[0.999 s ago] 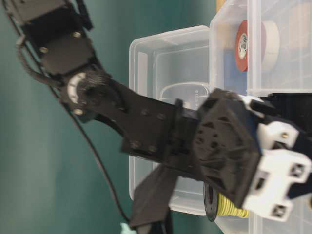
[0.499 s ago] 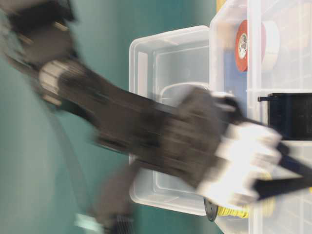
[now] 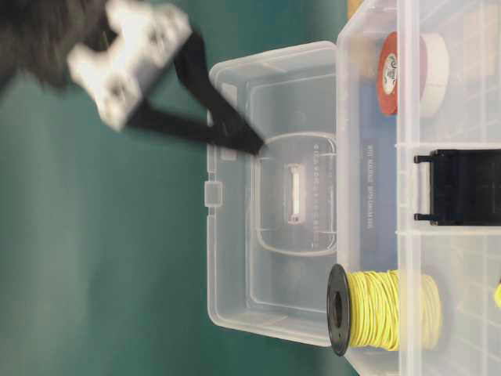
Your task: Pick the screwdriver from the toolbox among several items.
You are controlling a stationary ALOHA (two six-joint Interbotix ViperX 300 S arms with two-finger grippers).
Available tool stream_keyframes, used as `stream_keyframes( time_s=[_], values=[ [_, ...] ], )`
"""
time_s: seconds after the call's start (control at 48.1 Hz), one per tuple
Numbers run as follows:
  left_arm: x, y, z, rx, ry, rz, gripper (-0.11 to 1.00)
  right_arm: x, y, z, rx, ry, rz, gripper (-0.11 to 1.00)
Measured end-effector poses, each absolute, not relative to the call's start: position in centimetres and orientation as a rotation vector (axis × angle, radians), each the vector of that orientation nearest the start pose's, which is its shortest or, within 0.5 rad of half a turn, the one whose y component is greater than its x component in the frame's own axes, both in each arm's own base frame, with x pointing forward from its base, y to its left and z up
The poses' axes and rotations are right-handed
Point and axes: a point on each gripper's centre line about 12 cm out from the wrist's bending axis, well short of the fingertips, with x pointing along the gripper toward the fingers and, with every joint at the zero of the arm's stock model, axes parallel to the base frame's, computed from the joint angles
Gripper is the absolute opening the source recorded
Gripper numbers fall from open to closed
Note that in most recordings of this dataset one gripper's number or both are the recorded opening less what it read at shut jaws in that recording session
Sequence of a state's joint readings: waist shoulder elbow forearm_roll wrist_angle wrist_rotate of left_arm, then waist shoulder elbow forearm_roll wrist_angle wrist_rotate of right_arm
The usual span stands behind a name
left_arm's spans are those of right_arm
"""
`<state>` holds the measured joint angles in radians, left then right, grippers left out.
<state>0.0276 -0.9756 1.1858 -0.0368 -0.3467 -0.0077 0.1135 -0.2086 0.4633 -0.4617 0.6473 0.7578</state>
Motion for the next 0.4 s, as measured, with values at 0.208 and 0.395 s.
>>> stream_keyframes(
  time_s=[0.208, 0.395],
  values=[
    [19.5, 0.7, 29.8, -0.041, -0.137, 0.039, 0.0, 30.0, 0.8, 28.4, 0.191, 0.621, -0.203, 0.74],
    [19.5, 0.7, 29.8, -0.041, -0.137, 0.039, 0.0, 24.1, 0.3, 27.6, 0.177, 0.524, -0.16, 0.74]
  ],
)
